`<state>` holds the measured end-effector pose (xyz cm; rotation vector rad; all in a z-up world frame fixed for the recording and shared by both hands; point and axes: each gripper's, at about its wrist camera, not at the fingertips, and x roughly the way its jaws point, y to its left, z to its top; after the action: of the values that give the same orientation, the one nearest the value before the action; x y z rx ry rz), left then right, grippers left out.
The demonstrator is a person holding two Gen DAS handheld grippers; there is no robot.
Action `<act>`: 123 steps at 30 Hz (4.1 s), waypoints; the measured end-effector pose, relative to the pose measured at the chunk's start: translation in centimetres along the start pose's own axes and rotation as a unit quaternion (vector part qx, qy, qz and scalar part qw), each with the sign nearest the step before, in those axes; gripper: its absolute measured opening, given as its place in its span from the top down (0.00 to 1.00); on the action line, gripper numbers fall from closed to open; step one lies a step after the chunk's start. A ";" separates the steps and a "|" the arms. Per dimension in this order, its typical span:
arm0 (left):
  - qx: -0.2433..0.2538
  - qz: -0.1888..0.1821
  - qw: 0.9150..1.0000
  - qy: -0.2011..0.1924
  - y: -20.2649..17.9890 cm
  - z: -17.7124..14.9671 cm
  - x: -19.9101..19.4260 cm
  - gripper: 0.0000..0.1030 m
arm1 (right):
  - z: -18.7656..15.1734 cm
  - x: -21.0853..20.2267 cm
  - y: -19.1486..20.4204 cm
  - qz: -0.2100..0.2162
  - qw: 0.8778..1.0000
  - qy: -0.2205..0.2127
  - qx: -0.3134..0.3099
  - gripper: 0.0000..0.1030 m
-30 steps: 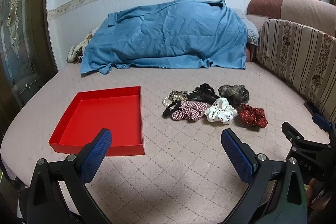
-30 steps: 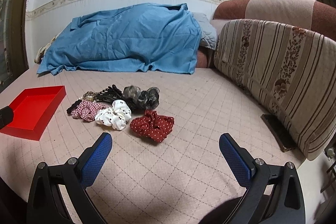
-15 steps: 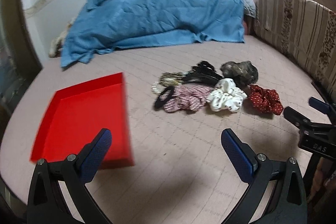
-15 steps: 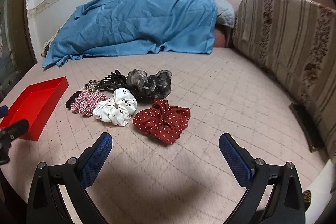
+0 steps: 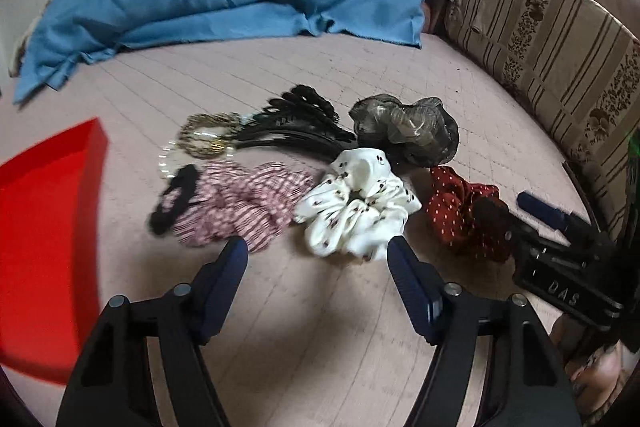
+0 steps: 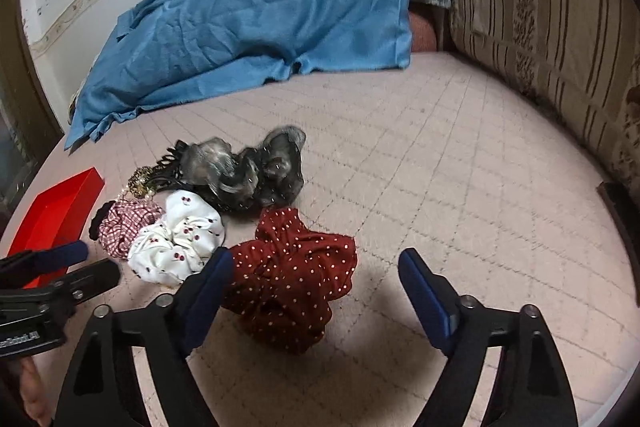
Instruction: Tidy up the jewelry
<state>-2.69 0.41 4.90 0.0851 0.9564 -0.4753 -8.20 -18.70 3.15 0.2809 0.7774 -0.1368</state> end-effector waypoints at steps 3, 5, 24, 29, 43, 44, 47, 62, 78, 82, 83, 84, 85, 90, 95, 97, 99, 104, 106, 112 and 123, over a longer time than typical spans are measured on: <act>-0.001 -0.009 1.000 0.010 -0.3 0.6 1.7 0.30 | -0.1 1.2 -0.5 0.010 1.000 0.026 0.013 0.28; -0.001 -0.017 1.000 0.015 -0.3 0.8 2.4 0.33 | -0.3 1.8 -0.8 0.011 0.999 0.036 0.021 0.29; -0.021 -0.070 0.997 -0.007 0.8 -0.5 -3.0 0.87 | -1.1 -0.5 0.4 0.026 1.000 0.011 0.009 0.89; -0.047 -0.062 0.996 -0.044 4.8 -0.8 -7.9 0.87 | -0.7 -3.7 2.3 0.047 0.999 -0.012 -0.001 0.89; -0.172 0.074 0.979 -0.076 22.5 -0.9 -11.2 0.87 | 3.8 -3.8 18.3 0.190 0.977 0.027 -0.097 0.89; -0.183 0.085 0.977 -0.074 23.9 -0.8 -10.9 0.87 | 4.2 -3.1 20.0 0.197 0.974 0.034 -0.105 0.89; -0.211 0.108 0.969 -0.063 27.9 -0.5 -9.9 0.87 | 4.9 -0.6 24.9 0.204 0.969 0.050 -0.131 0.89; -0.272 0.089 0.957 -0.048 34.9 -1.2 -7.4 0.84 | 6.0 12.4 36.4 0.173 0.960 0.134 -0.172 0.86; -0.224 0.119 0.958 -0.134 31.1 -2.0 -11.5 0.55 | 6.6 6.7 31.4 0.166 0.970 0.087 -0.156 0.41; -0.197 0.128 0.962 -0.137 27.8 -2.5 -12.8 0.53 | 5.9 2.9 24.8 0.158 0.977 0.073 -0.122 0.41; -0.191 0.127 0.964 -0.136 27.0 -2.7 -13.1 0.53 | 5.7 2.2 23.3 0.155 0.979 0.070 -0.114 0.41; -0.182 0.125 0.966 -0.134 25.9 -3.0 -13.4 0.52 | 5.5 1.5 21.6 0.151 0.981 0.067 -0.104 0.41; -0.175 0.122 0.968 -0.133 24.9 -3.1 -13.8 0.51 | 5.2 0.6 19.4 0.144 0.983 0.062 -0.092 0.40; -0.151 0.099 0.976 -0.125 20.7 -2.8 -14.5 0.47 | 4.0 -1.8 11.3 0.109 0.992 0.049 -0.043 0.38; -0.116 0.080 0.985 -0.102 15.9 -1.6 -13.4 0.47 | 2.7 -2.7 5.9 0.084 0.996 0.035 -0.009 0.38; -0.098 0.072 0.988 -0.092 13.8 -1.1 -12.5 0.47 | 2.2 -2.8 4.5 0.079 0.996 0.031 -0.002 0.36; -0.077 0.068 0.992 -0.080 11.9 -0.8 -11.3 0.47 | 1.9 -2.6 3.4 0.076 0.997 0.027 0.002 0.34; -0.033 0.053 0.997 -0.045 8.2 -0.3 -7.5 0.47 | 1.5 -1.3 1.4 0.082 0.996 0.023 0.013 0.34; -0.028 0.046 0.998 -0.036 7.5 -0.2 -6.2 0.49 | 1.5 -0.6 1.1 0.088 0.996 0.022 0.015 0.34; -0.026 0.040 0.999 -0.012 7.0 0.4 -2.7 0.64 | 2.4 1.4 1.2 0.093 0.995 0.018 0.010 0.34; -0.019 0.028 0.999 0.009 7.7 1.0 0.4 0.66 | 3.8 5.7 0.7 0.099 0.994 0.038 0.032 0.34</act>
<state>1.55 6.84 4.12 0.0824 0.9787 -0.4046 -1.48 -19.32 1.87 0.4241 0.8159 0.0367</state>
